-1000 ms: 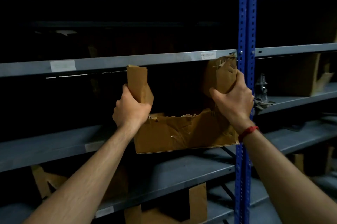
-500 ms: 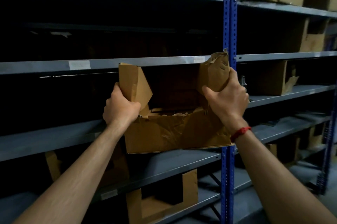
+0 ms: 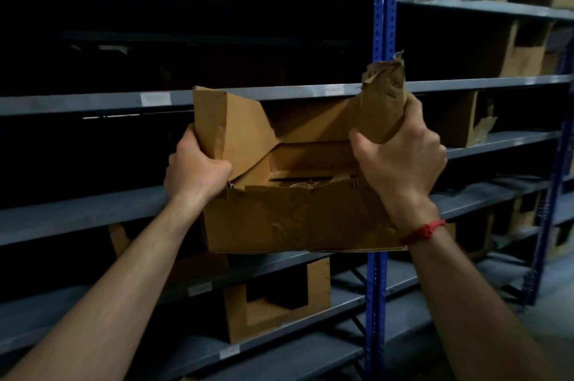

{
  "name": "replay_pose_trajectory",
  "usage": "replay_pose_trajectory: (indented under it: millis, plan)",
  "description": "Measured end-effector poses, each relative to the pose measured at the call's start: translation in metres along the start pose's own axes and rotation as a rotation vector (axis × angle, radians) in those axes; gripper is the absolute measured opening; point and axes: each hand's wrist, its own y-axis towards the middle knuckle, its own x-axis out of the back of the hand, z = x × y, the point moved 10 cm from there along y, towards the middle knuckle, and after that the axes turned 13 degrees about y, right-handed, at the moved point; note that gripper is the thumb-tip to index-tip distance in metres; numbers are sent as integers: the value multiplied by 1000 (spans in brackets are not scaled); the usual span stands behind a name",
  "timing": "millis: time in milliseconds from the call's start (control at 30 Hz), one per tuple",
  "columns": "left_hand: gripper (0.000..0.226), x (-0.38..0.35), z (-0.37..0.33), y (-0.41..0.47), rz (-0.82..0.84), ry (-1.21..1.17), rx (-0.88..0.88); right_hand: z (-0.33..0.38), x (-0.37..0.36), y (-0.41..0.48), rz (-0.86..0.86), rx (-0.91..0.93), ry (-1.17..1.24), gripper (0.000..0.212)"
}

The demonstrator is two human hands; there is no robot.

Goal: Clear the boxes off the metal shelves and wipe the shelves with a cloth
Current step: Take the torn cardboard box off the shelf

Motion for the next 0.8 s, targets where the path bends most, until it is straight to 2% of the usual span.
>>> replay_pose_trajectory:
  millis: [533,700,800]
  plan:
    - [64,31,-21,-39,115,-146,-153,49,74,-45,-130,6,-113,77]
    - [68,36,-28,-46,156,-173,-214,61,101,-58,-167,-15,-199,77]
    - [63,27,-32,-59,195,-187,-233,65,112,-61,-158,-24,-250,72]
